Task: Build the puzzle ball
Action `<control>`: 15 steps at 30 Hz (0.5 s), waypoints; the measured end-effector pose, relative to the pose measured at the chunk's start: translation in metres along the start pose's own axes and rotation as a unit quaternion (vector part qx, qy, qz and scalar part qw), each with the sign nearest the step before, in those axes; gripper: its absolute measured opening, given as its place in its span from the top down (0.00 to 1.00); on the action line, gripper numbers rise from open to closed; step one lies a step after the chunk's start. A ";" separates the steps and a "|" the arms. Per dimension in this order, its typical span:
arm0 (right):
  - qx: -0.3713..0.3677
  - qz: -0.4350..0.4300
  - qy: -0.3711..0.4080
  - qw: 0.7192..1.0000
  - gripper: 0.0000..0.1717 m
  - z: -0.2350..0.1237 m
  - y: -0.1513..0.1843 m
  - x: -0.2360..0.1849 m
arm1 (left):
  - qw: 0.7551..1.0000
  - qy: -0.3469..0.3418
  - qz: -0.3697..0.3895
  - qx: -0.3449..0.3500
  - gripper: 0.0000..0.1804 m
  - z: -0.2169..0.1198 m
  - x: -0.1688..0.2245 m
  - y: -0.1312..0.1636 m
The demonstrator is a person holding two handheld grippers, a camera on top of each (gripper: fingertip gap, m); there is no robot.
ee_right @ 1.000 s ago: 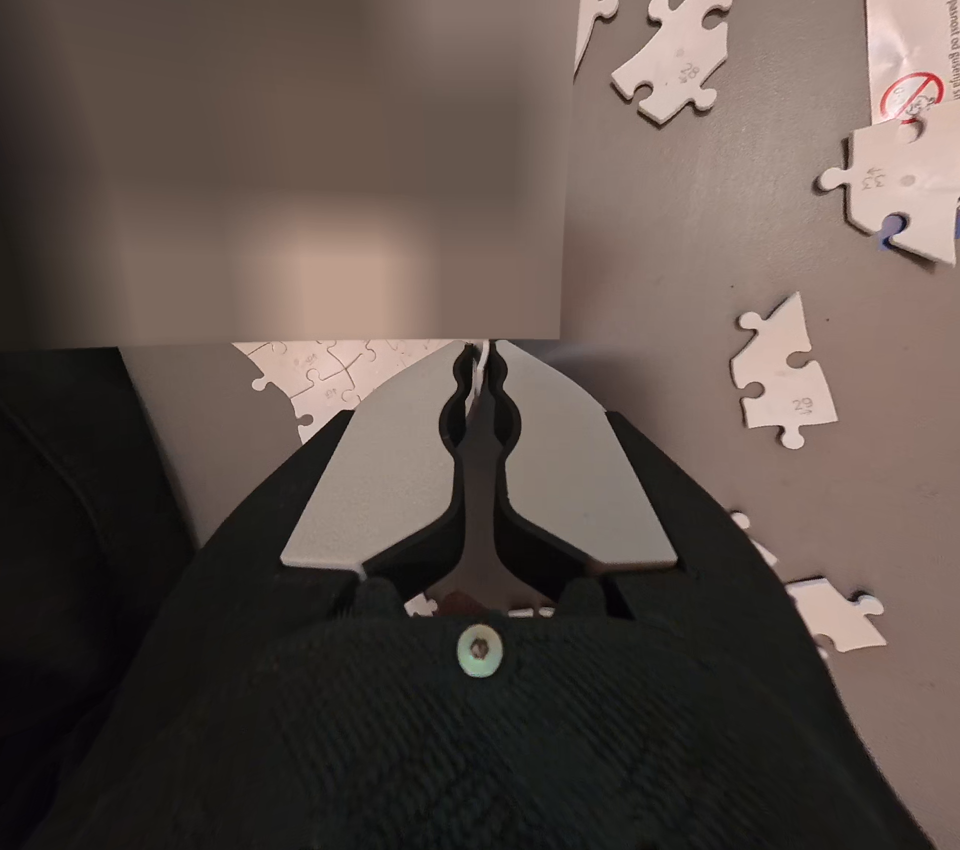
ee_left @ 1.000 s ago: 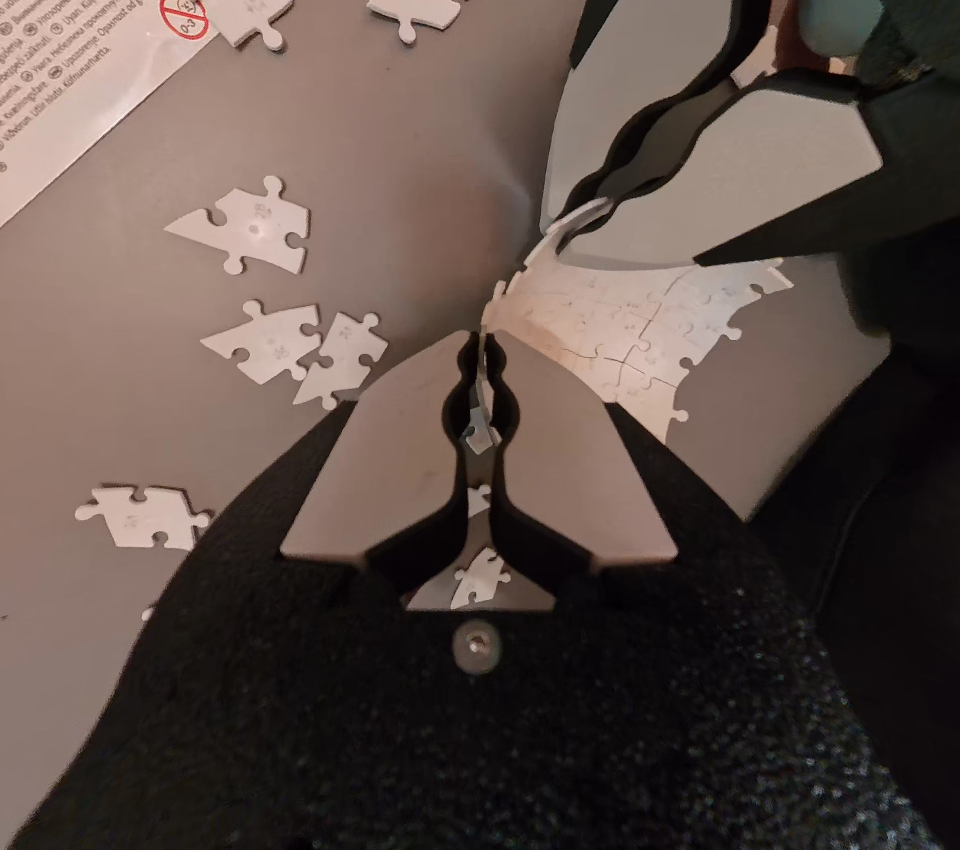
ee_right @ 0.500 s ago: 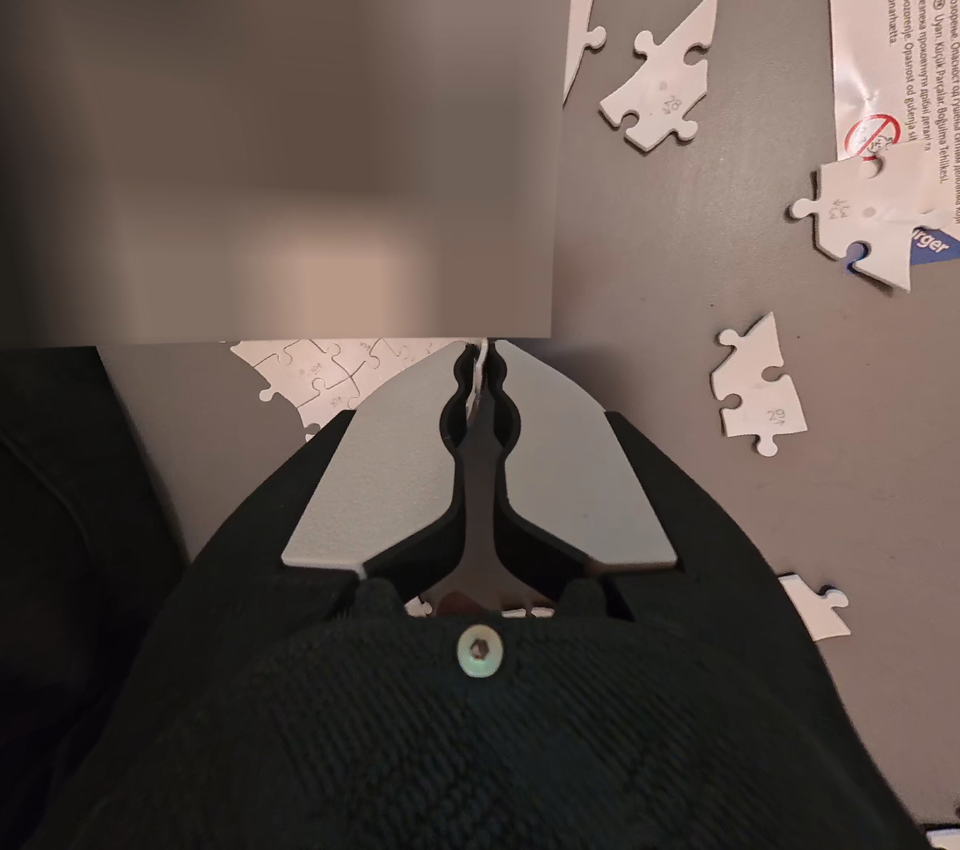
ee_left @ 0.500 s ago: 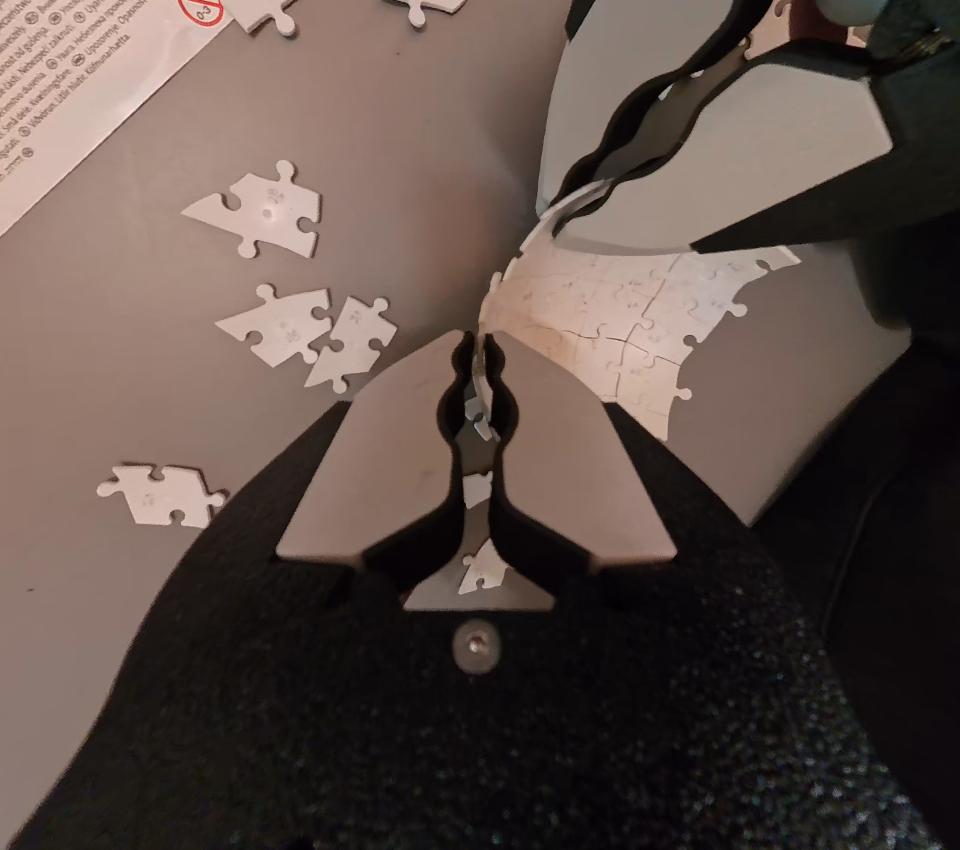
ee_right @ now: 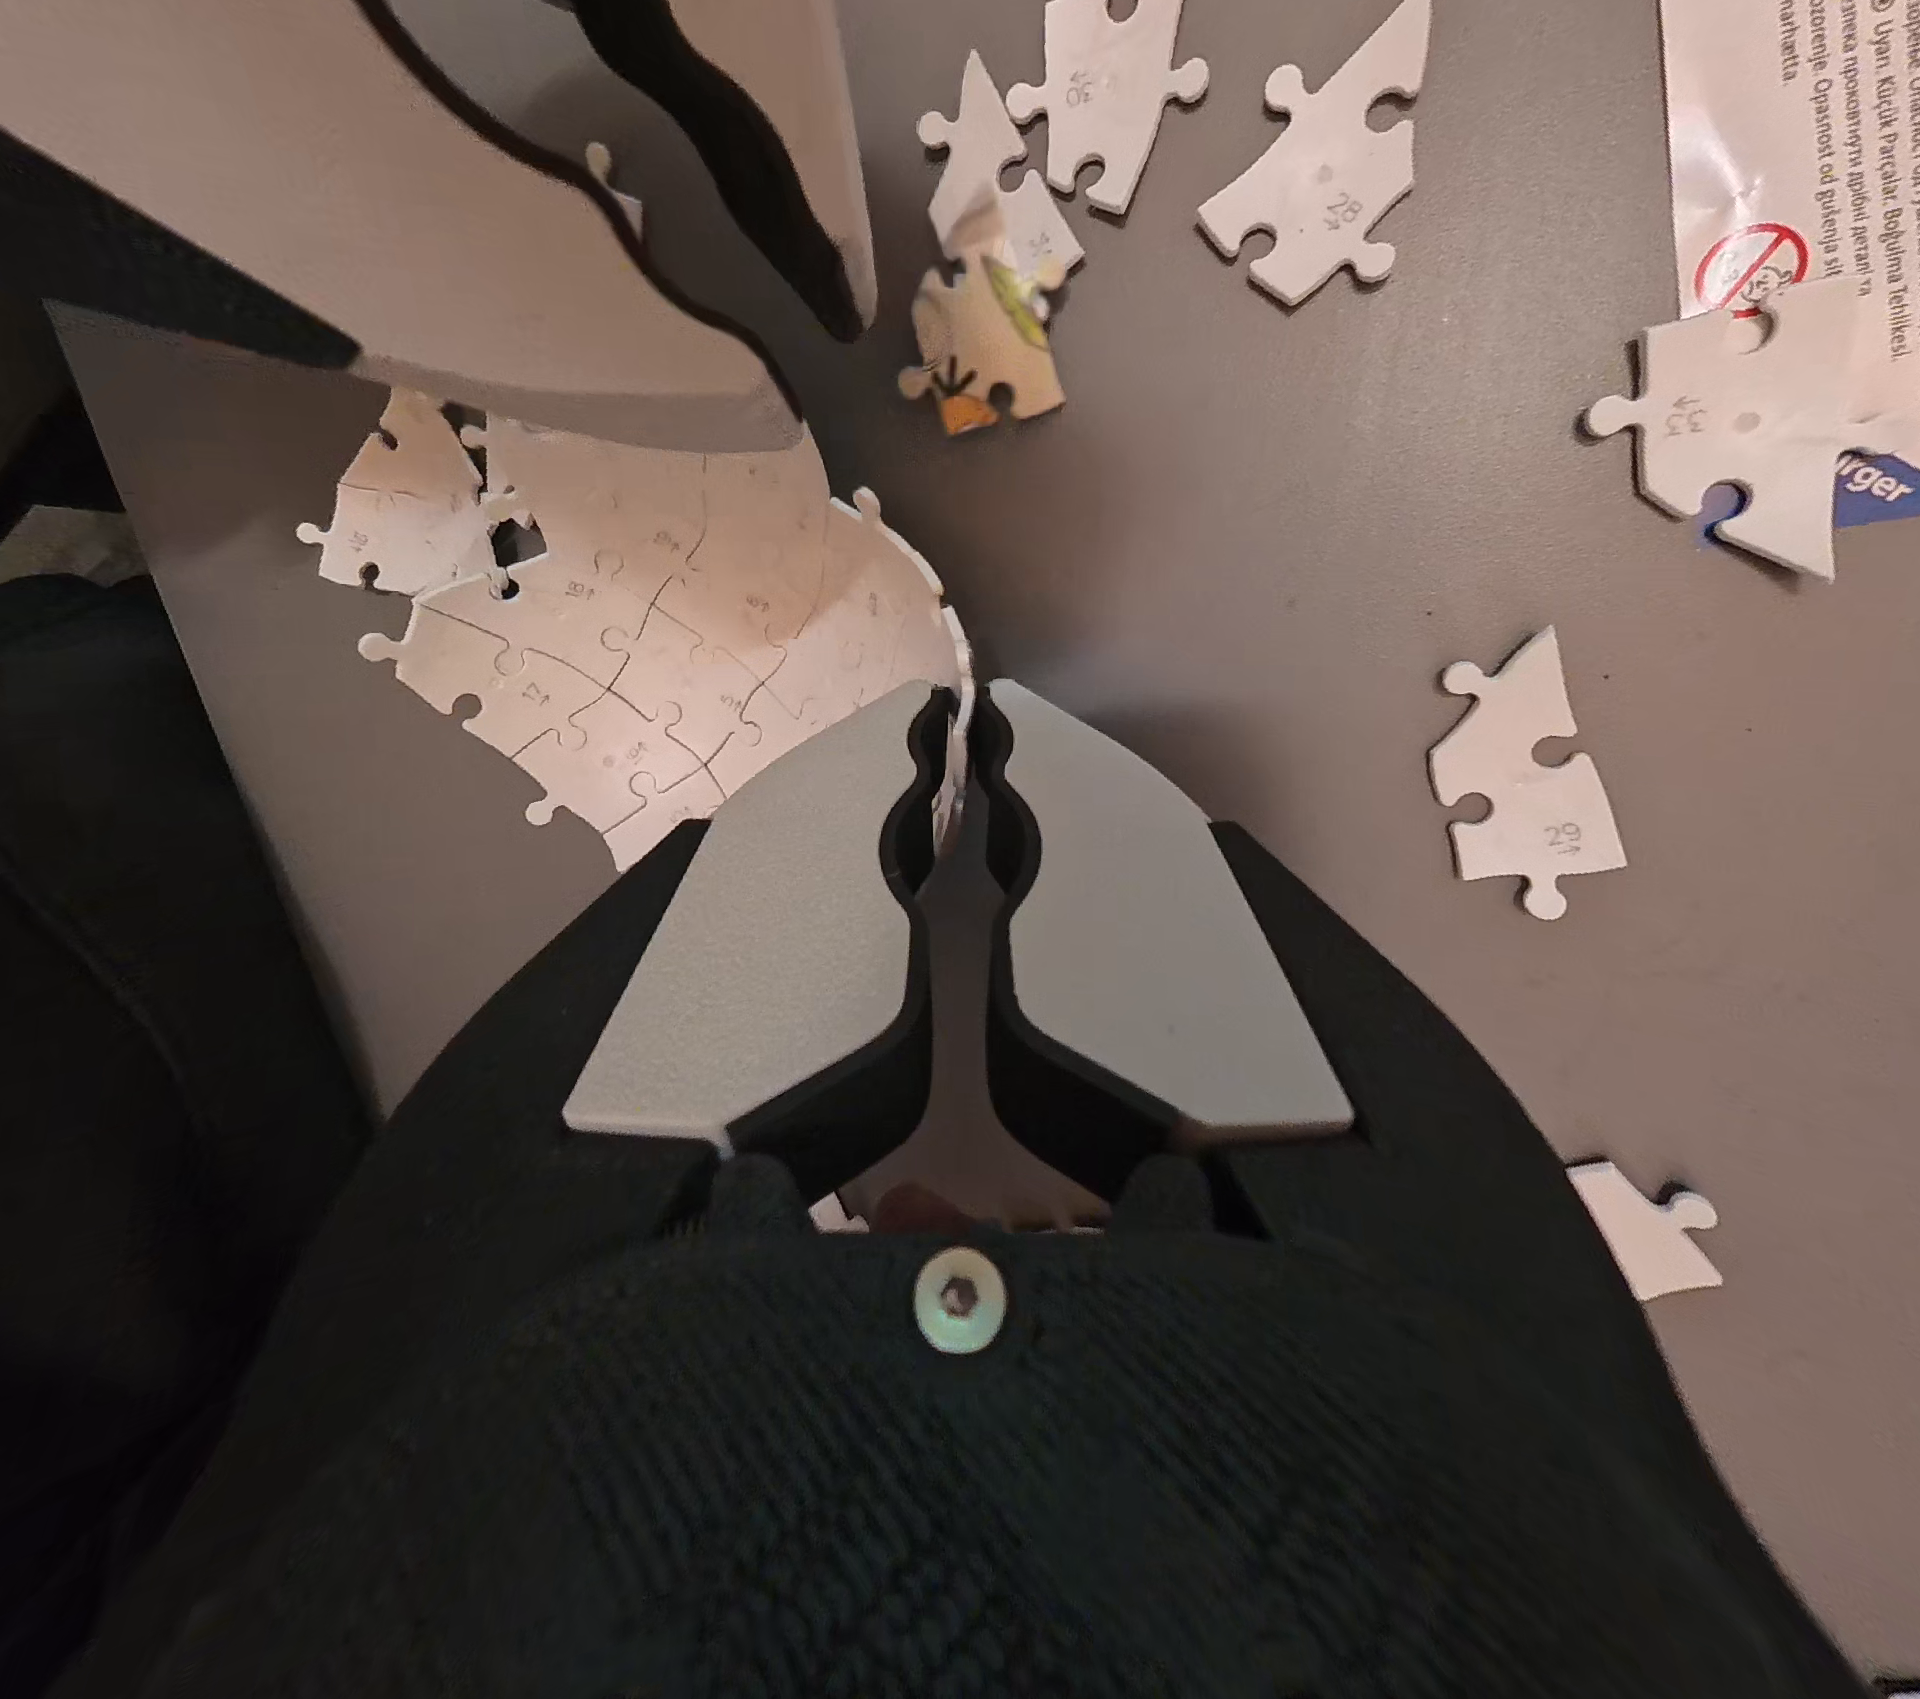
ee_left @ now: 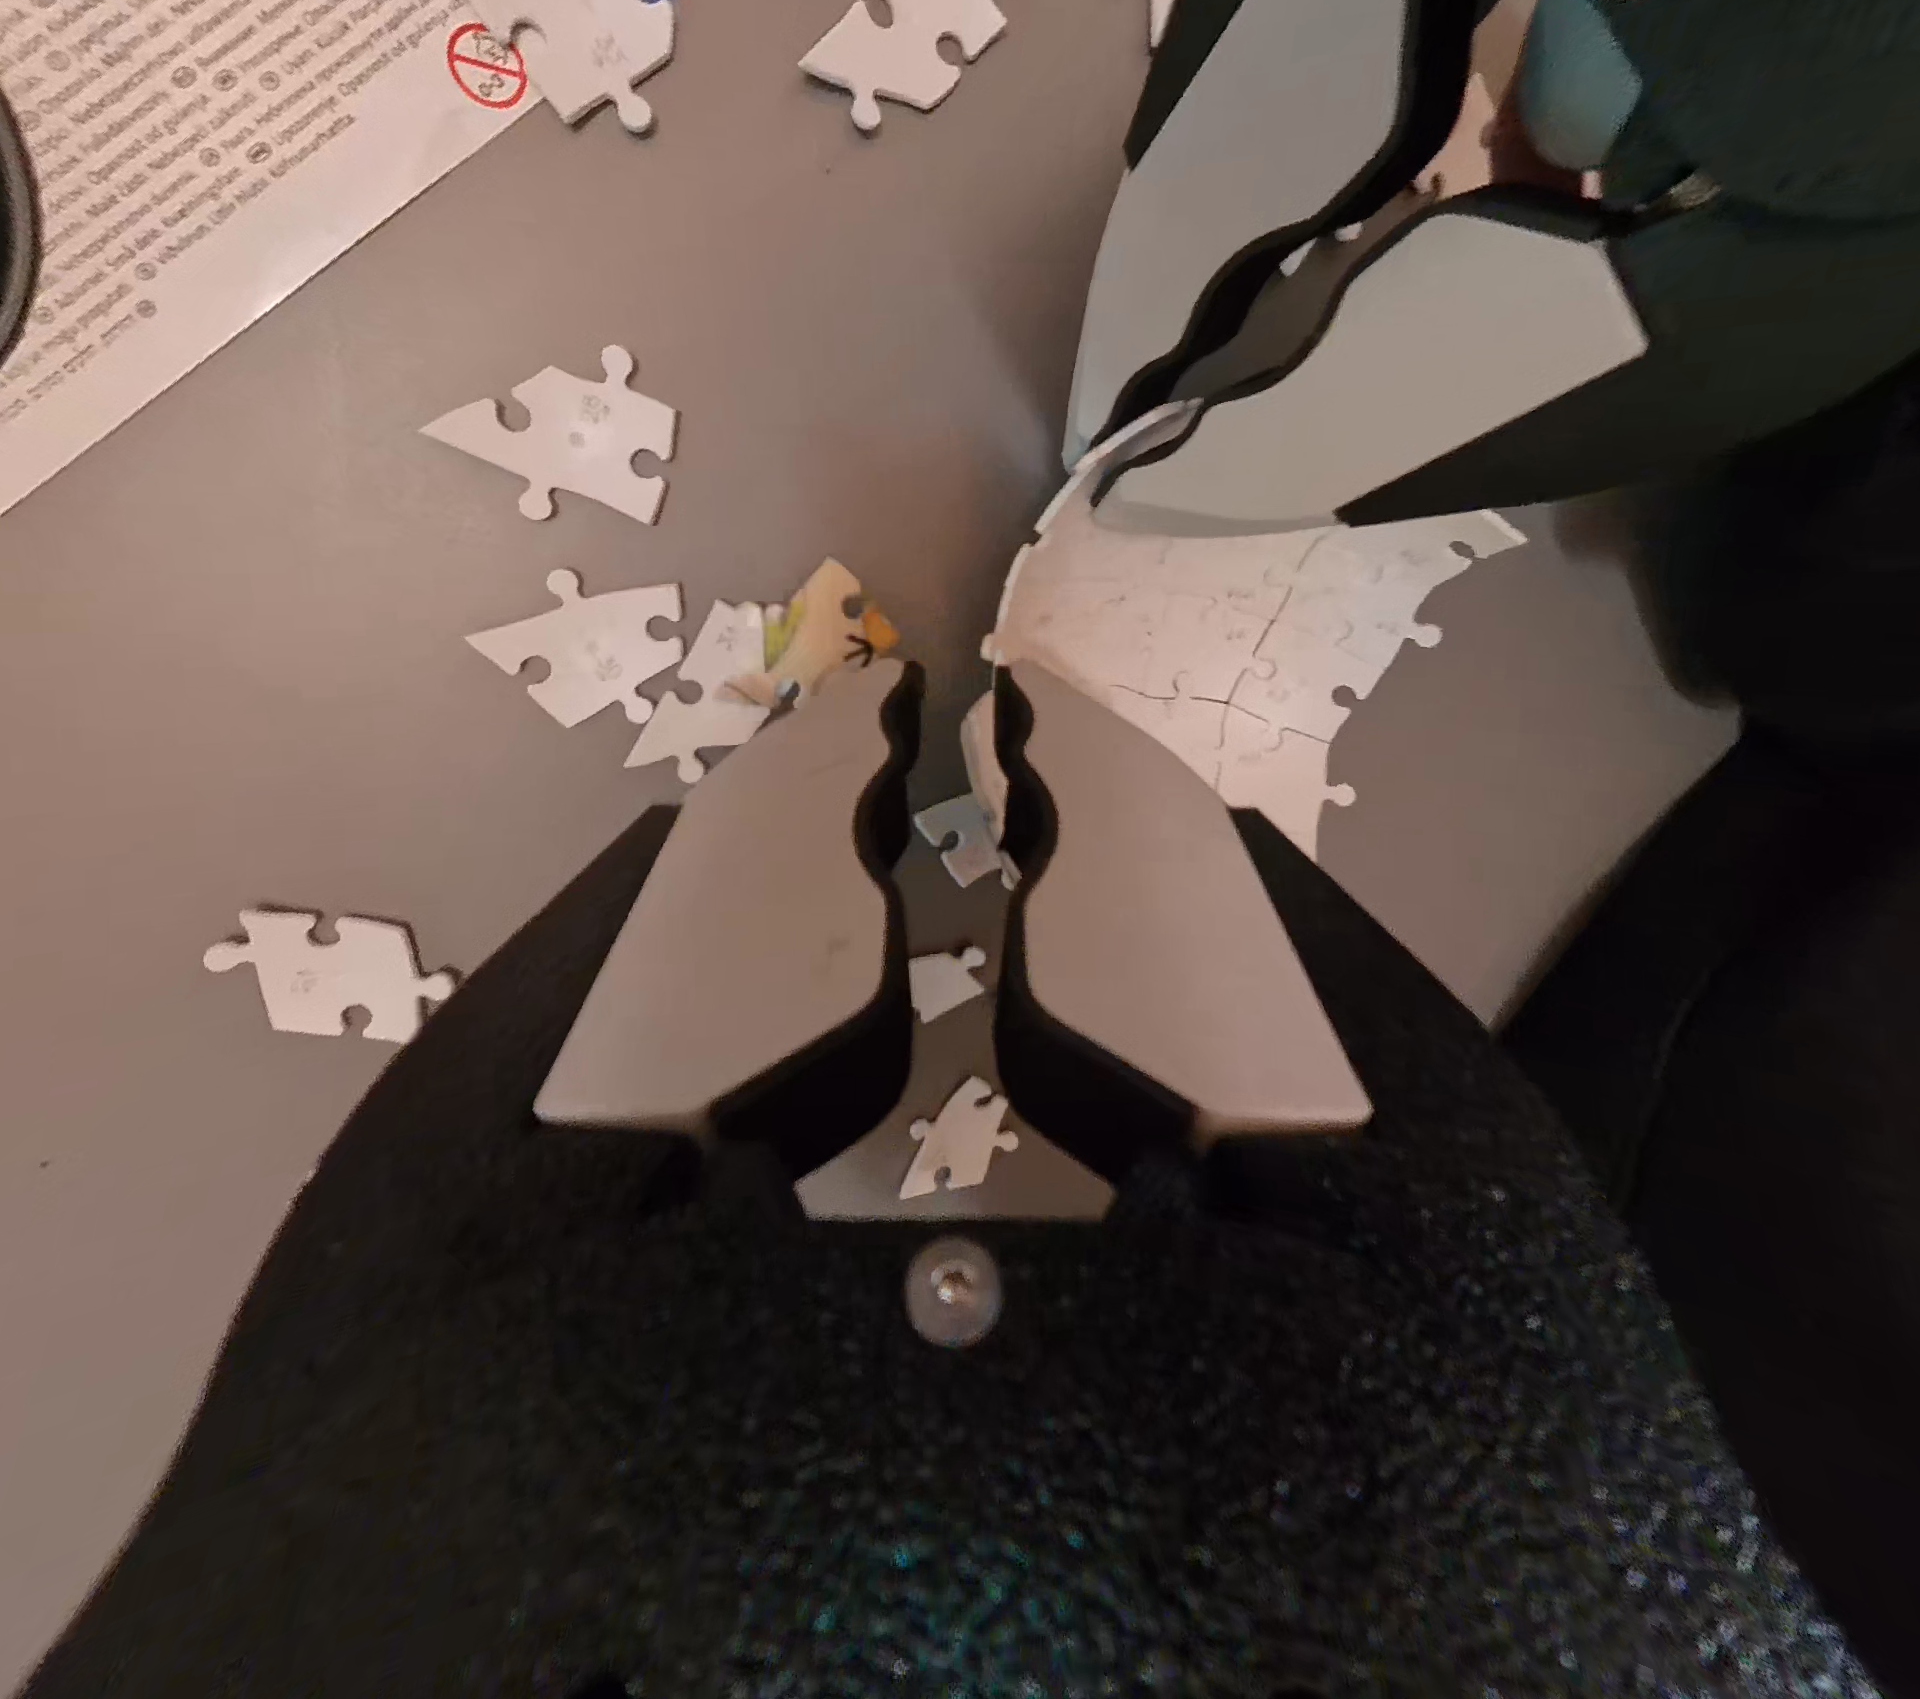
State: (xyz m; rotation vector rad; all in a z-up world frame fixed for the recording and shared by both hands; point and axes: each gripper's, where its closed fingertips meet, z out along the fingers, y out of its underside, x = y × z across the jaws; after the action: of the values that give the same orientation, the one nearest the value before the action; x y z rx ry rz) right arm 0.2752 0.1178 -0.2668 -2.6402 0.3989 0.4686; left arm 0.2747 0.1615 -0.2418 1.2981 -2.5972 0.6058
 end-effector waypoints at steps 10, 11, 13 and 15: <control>-0.010 -0.022 -0.028 0.999 0.98 0.003 0.004 -0.011 | 0.998 -0.019 -0.053 0.014 0.88 -0.003 -0.050 0.007; -0.014 -0.025 -0.032 0.999 0.98 0.003 0.005 -0.011 | 0.999 -0.036 -0.040 0.006 0.85 0.001 -0.054 0.010; -0.019 -0.028 -0.038 0.999 0.97 0.004 0.008 -0.012 | 0.999 -0.035 0.005 0.009 0.84 0.011 -0.050 0.011; -0.024 -0.029 -0.042 0.998 0.97 0.004 0.011 -0.011 | 0.998 -0.035 0.050 0.008 0.83 0.017 -0.043 0.010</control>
State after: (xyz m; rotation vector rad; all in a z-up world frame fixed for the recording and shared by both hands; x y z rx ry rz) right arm 0.2605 0.1127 -0.2703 -2.6596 0.2871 0.5733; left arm 0.2928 0.1911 -0.2739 1.2207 -2.7332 0.6085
